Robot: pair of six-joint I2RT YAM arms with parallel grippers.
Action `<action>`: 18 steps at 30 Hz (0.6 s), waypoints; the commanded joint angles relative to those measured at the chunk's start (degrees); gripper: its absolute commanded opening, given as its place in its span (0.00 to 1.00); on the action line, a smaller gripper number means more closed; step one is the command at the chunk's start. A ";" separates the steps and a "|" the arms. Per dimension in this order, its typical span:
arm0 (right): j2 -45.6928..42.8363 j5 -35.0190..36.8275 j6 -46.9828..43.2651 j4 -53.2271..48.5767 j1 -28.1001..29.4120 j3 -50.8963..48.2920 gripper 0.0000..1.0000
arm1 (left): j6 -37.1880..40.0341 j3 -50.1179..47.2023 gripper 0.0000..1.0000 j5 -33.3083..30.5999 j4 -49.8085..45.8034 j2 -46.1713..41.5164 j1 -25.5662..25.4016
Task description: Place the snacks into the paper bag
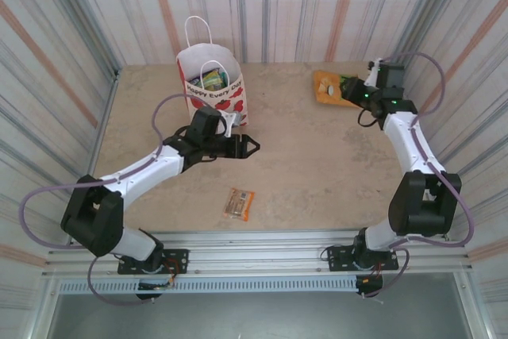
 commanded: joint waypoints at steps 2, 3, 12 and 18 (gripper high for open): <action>6.36 -2.16 0.48 -6.26 -5.02 4.62 0.59 | -0.09 3.24 0.75 -2.87 1.64 3.21 -2.15; 8.12 -2.29 0.33 -6.50 -6.16 5.61 0.59 | 0.55 4.46 0.75 -2.92 1.27 4.39 -2.75; 25.52 -2.60 -3.55 -10.51 -10.46 20.84 0.62 | 10.15 20.81 0.76 -5.83 -6.19 16.84 -8.13; 37.16 -4.34 -4.28 -13.45 -11.50 32.43 0.61 | 11.39 29.70 0.76 -5.40 -6.06 24.17 -9.61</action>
